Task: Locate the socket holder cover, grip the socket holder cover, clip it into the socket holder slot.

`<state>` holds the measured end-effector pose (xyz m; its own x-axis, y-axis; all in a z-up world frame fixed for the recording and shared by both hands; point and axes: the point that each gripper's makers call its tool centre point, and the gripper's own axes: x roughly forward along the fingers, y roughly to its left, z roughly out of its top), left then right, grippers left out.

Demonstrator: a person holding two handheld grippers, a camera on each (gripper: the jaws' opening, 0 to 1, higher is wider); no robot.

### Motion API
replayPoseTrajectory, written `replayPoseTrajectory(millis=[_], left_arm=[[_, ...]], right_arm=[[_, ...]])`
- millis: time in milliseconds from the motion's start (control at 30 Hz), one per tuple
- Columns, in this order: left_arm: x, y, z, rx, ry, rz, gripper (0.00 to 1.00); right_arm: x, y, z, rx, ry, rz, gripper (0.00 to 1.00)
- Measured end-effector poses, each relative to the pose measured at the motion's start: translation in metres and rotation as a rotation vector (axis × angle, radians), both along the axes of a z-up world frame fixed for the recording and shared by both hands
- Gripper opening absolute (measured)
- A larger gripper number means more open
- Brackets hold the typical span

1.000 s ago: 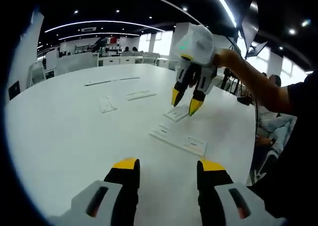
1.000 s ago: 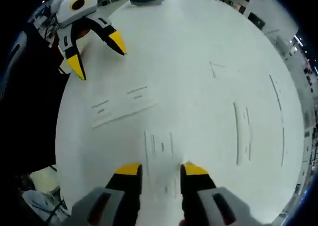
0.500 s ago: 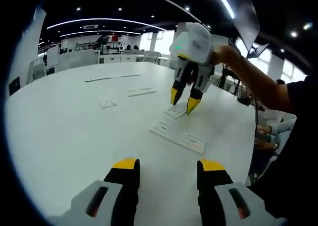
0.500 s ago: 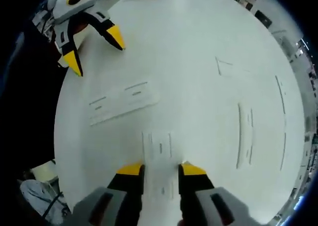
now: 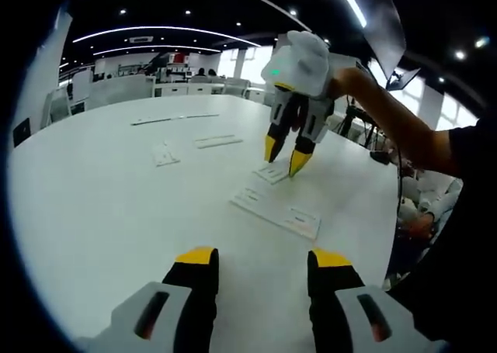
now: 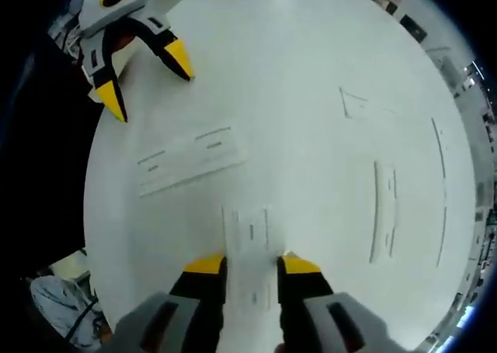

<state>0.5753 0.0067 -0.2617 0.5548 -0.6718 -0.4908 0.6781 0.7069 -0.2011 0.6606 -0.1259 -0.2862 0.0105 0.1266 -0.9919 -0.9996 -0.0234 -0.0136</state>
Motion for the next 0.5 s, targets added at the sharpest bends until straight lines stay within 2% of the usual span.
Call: replayPoseTrajectory(millis=[300, 400, 500], left_arm=[[0.0002, -0.0046, 0.0026, -0.002, -0.009, -0.011, 0.46], [0.0018, -0.0021, 0.0040, -0.004, -0.013, -0.009, 0.46], [0.0022, -0.0017, 0.0033, -0.004, -0.013, -0.008, 0.46]], right_arm=[[0.0001, -0.0014, 0.0003, -0.009, 0.003, 0.002, 0.27], [-0.0054, -0.0033, 0.0003, -0.025, 0.005, 0.044, 0.27], [-0.0075, -0.0063, 0.0005, -0.040, 0.019, 0.041, 0.27]])
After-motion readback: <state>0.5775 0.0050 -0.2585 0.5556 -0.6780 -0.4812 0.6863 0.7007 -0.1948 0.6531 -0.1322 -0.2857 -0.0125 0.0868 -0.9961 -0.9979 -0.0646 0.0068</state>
